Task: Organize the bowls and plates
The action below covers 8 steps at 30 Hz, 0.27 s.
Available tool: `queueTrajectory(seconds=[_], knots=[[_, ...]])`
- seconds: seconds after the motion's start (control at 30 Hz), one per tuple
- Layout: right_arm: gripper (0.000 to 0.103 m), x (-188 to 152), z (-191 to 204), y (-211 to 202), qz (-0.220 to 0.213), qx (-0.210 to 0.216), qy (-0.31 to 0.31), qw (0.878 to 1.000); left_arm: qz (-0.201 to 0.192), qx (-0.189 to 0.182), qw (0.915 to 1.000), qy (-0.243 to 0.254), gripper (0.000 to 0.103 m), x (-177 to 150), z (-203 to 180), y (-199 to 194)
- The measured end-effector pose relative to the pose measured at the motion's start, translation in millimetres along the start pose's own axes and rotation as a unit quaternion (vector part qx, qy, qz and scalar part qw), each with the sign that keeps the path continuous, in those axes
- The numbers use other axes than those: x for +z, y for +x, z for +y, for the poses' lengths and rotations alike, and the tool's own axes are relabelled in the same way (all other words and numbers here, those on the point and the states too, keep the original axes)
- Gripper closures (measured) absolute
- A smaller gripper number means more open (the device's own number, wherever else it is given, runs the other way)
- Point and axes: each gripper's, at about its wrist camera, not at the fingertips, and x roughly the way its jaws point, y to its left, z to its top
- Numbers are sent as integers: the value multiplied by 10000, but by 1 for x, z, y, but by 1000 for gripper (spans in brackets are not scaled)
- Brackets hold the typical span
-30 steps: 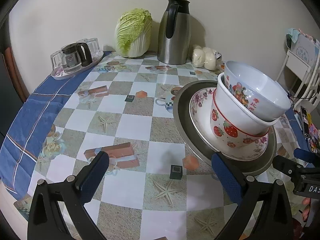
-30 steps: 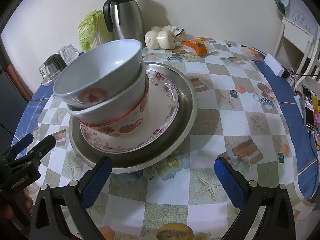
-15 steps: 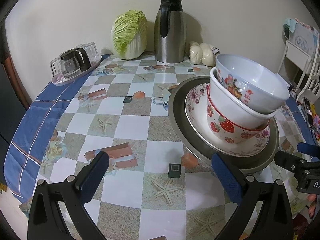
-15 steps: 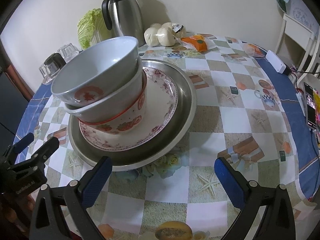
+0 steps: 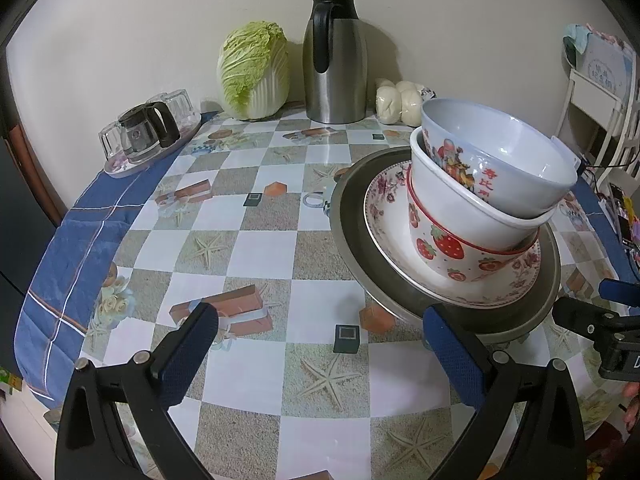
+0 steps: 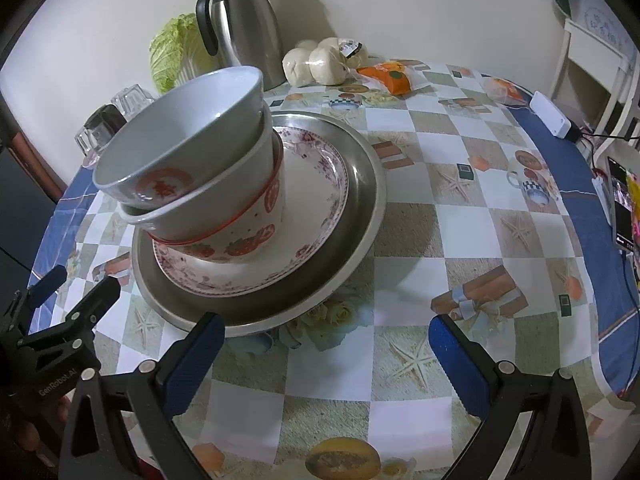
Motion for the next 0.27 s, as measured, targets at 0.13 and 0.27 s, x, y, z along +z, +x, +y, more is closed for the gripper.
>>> queueTrajectory(seconds=[0.13,0.27], knots=[[0,0,0,0,12,1,0,10000,-29,89,10000,12,1,-1,0,-2],[0,0,2,0,30,-10,-9,10000,-30,74,10000,-34,1,0,1,-2]])
